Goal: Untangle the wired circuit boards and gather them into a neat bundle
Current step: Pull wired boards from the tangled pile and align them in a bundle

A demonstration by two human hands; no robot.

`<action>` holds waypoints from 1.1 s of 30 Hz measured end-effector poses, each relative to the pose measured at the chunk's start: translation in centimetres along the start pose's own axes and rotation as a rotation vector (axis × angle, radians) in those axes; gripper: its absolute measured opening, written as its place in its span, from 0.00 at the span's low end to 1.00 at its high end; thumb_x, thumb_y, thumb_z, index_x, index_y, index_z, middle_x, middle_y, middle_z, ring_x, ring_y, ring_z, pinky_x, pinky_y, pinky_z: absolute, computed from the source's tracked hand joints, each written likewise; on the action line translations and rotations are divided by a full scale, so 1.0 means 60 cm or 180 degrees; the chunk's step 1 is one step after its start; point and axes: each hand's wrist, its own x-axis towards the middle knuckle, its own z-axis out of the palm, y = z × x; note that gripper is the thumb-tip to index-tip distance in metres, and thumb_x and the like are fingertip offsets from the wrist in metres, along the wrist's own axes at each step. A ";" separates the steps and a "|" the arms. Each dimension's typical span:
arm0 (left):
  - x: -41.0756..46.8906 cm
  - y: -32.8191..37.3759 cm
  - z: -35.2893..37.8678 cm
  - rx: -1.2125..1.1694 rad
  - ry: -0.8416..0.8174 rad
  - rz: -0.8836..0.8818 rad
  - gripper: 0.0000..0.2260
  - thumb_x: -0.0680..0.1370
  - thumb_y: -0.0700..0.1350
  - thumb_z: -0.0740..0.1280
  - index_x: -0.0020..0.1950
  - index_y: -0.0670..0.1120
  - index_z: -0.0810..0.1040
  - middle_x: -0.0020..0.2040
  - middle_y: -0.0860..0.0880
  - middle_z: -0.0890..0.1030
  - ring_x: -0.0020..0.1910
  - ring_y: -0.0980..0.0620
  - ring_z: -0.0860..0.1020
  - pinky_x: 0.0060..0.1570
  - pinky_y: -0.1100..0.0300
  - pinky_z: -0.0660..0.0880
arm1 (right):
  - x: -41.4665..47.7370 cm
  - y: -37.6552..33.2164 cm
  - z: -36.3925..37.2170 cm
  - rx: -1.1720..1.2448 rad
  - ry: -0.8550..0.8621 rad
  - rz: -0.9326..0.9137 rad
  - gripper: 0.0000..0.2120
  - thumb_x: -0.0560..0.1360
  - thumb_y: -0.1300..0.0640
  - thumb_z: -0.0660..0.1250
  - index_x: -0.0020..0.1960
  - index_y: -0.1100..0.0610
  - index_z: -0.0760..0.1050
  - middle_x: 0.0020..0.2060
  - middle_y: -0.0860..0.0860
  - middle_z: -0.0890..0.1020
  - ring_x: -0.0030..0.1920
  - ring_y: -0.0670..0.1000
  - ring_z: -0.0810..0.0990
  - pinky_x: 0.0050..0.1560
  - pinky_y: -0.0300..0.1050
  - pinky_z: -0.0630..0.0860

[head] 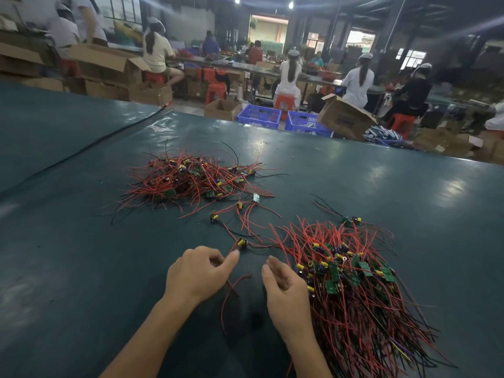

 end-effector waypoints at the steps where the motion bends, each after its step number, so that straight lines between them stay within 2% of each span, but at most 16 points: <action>1: -0.002 0.001 0.004 -0.0107 0.0152 0.0106 0.23 0.72 0.69 0.60 0.28 0.53 0.76 0.28 0.58 0.78 0.33 0.60 0.76 0.33 0.62 0.69 | 0.001 0.001 -0.001 -0.0025 0.0002 -0.0012 0.16 0.78 0.59 0.67 0.65 0.60 0.75 0.55 0.46 0.81 0.50 0.32 0.79 0.45 0.23 0.72; 3: -0.004 0.003 0.016 -0.0096 0.0566 0.0575 0.19 0.74 0.65 0.64 0.31 0.52 0.77 0.32 0.58 0.79 0.37 0.58 0.76 0.37 0.58 0.72 | 0.002 0.003 -0.002 -0.0064 -0.0016 -0.0040 0.15 0.78 0.59 0.67 0.65 0.59 0.75 0.54 0.44 0.80 0.49 0.28 0.78 0.45 0.23 0.72; 5: -0.002 0.001 0.032 0.0196 0.0455 0.0954 0.10 0.76 0.57 0.66 0.43 0.53 0.81 0.52 0.55 0.81 0.55 0.52 0.76 0.55 0.54 0.71 | 0.002 0.002 -0.002 -0.0062 -0.0008 -0.0028 0.15 0.78 0.60 0.67 0.64 0.59 0.76 0.54 0.46 0.81 0.48 0.28 0.78 0.45 0.24 0.72; 6: -0.001 -0.001 0.040 0.0392 0.0206 0.0990 0.10 0.78 0.56 0.64 0.53 0.55 0.80 0.65 0.53 0.76 0.66 0.51 0.70 0.63 0.53 0.64 | 0.001 0.001 -0.002 -0.0031 0.0002 -0.0019 0.15 0.78 0.60 0.67 0.64 0.59 0.76 0.53 0.45 0.81 0.48 0.29 0.78 0.46 0.24 0.73; 7: 0.000 -0.005 0.048 0.0561 -0.0061 0.0969 0.14 0.79 0.57 0.60 0.62 0.57 0.77 0.73 0.53 0.68 0.73 0.53 0.62 0.68 0.53 0.57 | 0.001 0.001 -0.002 0.0013 0.0019 -0.0004 0.15 0.78 0.61 0.68 0.64 0.59 0.75 0.53 0.45 0.81 0.48 0.30 0.79 0.46 0.25 0.74; 8: 0.001 -0.011 0.055 0.0674 -0.0231 0.0961 0.17 0.81 0.57 0.57 0.68 0.58 0.72 0.76 0.55 0.62 0.75 0.55 0.57 0.69 0.55 0.52 | 0.000 -0.001 -0.002 0.0050 0.0044 0.0010 0.15 0.77 0.61 0.68 0.64 0.58 0.75 0.53 0.45 0.81 0.49 0.31 0.79 0.47 0.26 0.75; 9: 0.003 -0.014 0.060 0.0688 -0.0248 0.1003 0.18 0.81 0.56 0.56 0.71 0.57 0.69 0.77 0.57 0.62 0.75 0.57 0.56 0.69 0.56 0.50 | -0.001 -0.003 -0.002 0.0069 0.0066 0.0021 0.15 0.77 0.61 0.68 0.64 0.57 0.75 0.53 0.45 0.81 0.49 0.32 0.79 0.49 0.28 0.76; 11: 0.002 -0.015 0.060 0.0504 -0.0057 0.1147 0.17 0.81 0.52 0.57 0.70 0.55 0.72 0.73 0.59 0.68 0.73 0.60 0.62 0.66 0.58 0.51 | -0.003 -0.008 -0.002 0.0084 0.0111 0.0057 0.16 0.77 0.61 0.68 0.64 0.57 0.75 0.52 0.44 0.81 0.50 0.33 0.80 0.55 0.37 0.78; 14: 0.000 0.001 0.047 -0.0470 0.0394 0.1048 0.12 0.78 0.44 0.66 0.61 0.49 0.79 0.62 0.57 0.79 0.62 0.59 0.75 0.65 0.58 0.66 | -0.005 -0.015 -0.003 0.0121 0.0182 0.0111 0.15 0.77 0.61 0.68 0.64 0.57 0.76 0.52 0.45 0.82 0.51 0.36 0.81 0.59 0.49 0.79; 17: -0.006 0.016 0.032 -0.2015 0.0671 0.0646 0.12 0.76 0.36 0.69 0.55 0.50 0.82 0.52 0.55 0.83 0.52 0.59 0.80 0.55 0.60 0.76 | -0.004 -0.016 -0.004 0.0180 0.0193 0.0080 0.13 0.77 0.61 0.69 0.61 0.57 0.77 0.52 0.46 0.83 0.51 0.38 0.82 0.57 0.46 0.80; 19: -0.010 0.022 0.024 -0.2634 0.0579 0.0533 0.15 0.77 0.33 0.67 0.56 0.52 0.80 0.52 0.52 0.84 0.51 0.56 0.81 0.53 0.64 0.76 | -0.006 -0.013 -0.004 0.0175 0.0099 0.0021 0.12 0.77 0.60 0.69 0.60 0.58 0.79 0.51 0.46 0.84 0.52 0.39 0.82 0.56 0.40 0.79; 21: -0.014 0.026 0.020 -0.2969 0.0463 0.0598 0.17 0.77 0.31 0.65 0.59 0.50 0.79 0.54 0.50 0.83 0.52 0.54 0.82 0.54 0.64 0.76 | -0.007 -0.013 -0.003 0.0167 -0.0027 -0.0052 0.10 0.76 0.59 0.69 0.57 0.57 0.82 0.49 0.48 0.85 0.53 0.43 0.83 0.55 0.39 0.79; 24: -0.022 0.031 0.018 -0.3135 0.0358 0.0904 0.16 0.77 0.29 0.64 0.57 0.46 0.81 0.57 0.49 0.83 0.54 0.53 0.81 0.54 0.64 0.76 | -0.009 -0.020 0.001 0.0355 -0.0165 -0.0169 0.06 0.77 0.57 0.67 0.50 0.54 0.83 0.46 0.48 0.87 0.51 0.45 0.84 0.50 0.35 0.78; 26: -0.027 0.035 0.021 -0.3044 0.0269 0.1175 0.11 0.76 0.34 0.66 0.52 0.46 0.83 0.55 0.51 0.84 0.56 0.53 0.81 0.56 0.63 0.76 | -0.009 -0.029 0.000 0.0627 -0.0186 -0.0153 0.12 0.76 0.51 0.64 0.49 0.55 0.84 0.45 0.49 0.87 0.49 0.47 0.85 0.47 0.34 0.78; 29: -0.032 0.034 0.024 -0.2682 0.0147 0.1577 0.10 0.73 0.44 0.66 0.50 0.46 0.85 0.51 0.53 0.85 0.55 0.53 0.82 0.56 0.59 0.77 | -0.009 -0.036 -0.004 0.0785 -0.0142 -0.0209 0.16 0.74 0.46 0.61 0.49 0.54 0.84 0.45 0.51 0.87 0.47 0.50 0.85 0.43 0.39 0.80; 33: -0.036 0.034 0.026 -0.2318 0.0084 0.1805 0.10 0.73 0.46 0.66 0.47 0.45 0.86 0.47 0.54 0.85 0.51 0.54 0.82 0.53 0.59 0.77 | -0.011 -0.039 -0.008 0.0675 0.0279 -0.0435 0.13 0.73 0.46 0.64 0.45 0.53 0.84 0.38 0.54 0.85 0.40 0.51 0.83 0.37 0.45 0.80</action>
